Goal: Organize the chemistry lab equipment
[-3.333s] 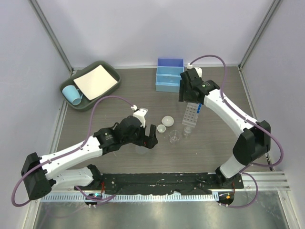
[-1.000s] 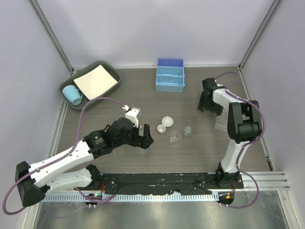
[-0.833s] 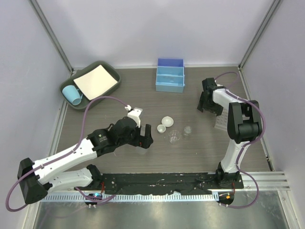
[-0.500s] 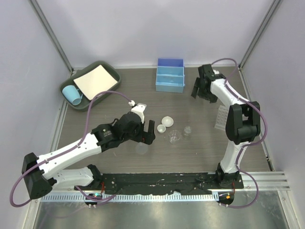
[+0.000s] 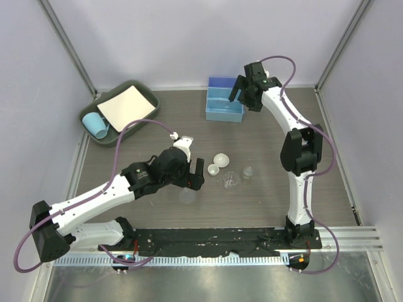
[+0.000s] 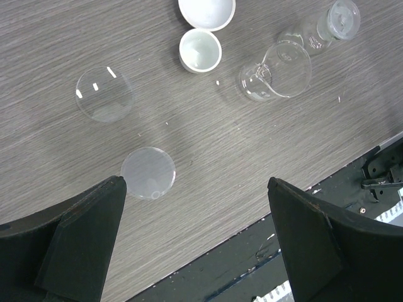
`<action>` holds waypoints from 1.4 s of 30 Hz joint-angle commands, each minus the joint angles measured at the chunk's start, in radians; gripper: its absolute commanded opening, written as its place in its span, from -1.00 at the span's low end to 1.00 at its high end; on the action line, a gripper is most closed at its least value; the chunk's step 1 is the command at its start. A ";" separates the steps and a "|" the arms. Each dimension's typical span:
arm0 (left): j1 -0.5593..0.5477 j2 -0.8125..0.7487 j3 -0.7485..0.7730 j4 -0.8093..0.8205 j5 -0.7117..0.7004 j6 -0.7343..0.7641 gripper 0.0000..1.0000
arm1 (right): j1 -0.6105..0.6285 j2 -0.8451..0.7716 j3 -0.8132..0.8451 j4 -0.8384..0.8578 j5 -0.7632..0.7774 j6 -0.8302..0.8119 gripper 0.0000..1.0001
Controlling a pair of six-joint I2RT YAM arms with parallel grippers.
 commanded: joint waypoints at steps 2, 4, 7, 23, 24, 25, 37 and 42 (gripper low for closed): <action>0.008 -0.028 0.038 0.011 0.006 -0.004 1.00 | 0.012 0.067 0.100 0.120 -0.166 0.108 0.88; 0.008 -0.027 0.041 0.013 0.009 -0.004 1.00 | 0.015 0.078 0.108 0.180 -0.180 0.132 0.88; 0.010 -0.017 0.044 0.011 0.009 -0.003 1.00 | 0.013 0.104 0.135 0.221 -0.201 0.180 0.88; 0.022 0.012 0.033 0.016 -0.002 0.017 1.00 | 0.041 0.282 0.280 0.289 -0.260 0.343 0.88; 0.027 0.009 0.030 0.016 -0.003 0.019 1.00 | 0.045 0.289 0.284 0.292 -0.258 0.341 0.88; 0.028 0.007 0.030 0.016 -0.003 0.020 1.00 | 0.051 0.303 0.289 0.297 -0.258 0.343 0.88; 0.042 -0.007 0.012 0.017 0.005 0.027 1.00 | 0.067 0.389 0.301 0.283 -0.252 0.332 0.88; 0.043 -0.004 0.007 0.017 0.011 0.025 1.00 | 0.067 0.380 0.252 0.262 -0.249 0.269 0.89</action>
